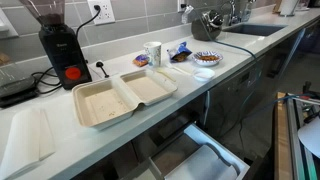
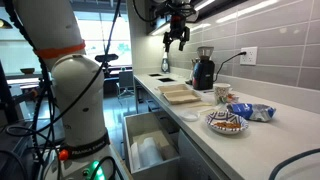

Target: Pour some of the contents of the blue packet into the foam pack

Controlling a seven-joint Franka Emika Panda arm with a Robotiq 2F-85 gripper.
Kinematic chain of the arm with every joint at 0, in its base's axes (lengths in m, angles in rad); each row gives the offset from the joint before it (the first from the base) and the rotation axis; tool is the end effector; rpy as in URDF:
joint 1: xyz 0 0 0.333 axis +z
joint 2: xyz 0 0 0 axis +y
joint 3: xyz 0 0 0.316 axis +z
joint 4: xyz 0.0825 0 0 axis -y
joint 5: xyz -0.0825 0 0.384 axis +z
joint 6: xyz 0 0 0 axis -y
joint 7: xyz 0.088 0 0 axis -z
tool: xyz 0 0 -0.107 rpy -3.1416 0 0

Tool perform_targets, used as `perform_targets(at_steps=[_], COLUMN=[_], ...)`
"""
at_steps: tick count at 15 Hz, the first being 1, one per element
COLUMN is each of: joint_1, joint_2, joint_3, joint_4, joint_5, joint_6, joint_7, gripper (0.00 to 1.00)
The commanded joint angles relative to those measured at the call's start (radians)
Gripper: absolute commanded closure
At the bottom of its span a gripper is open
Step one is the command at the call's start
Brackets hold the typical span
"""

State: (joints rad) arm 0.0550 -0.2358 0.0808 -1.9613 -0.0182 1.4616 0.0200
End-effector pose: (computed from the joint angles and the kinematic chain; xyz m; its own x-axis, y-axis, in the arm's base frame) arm 0.4514 0.0628 0.5553 0.9600 0.1019 -0.2607 0.1167 -0.9923 0.0421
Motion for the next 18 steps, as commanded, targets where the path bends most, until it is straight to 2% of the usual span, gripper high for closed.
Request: perform_targets(at_steps=[1,8,10,14,18], joint_1=[0.004,0.004,-0.016,-0.042,-0.064], joint_2=[0.001,0.001,0.039,0.099,0.128], joint_3=[-0.003,-0.003,0.004,-0.02,-0.053], joint_4=[0.002,0.002,0.002,-0.055,-0.105], joint_5=[-0.001,-0.001,-0.032,0.032,0.098], joint_6=[-0.002,-0.002,0.021,0.197,0.383], joint_7=[0.001,0.001,0.123,0.295,0.395], gripper=[0.0,0.0,0.0,0.0,0.0])
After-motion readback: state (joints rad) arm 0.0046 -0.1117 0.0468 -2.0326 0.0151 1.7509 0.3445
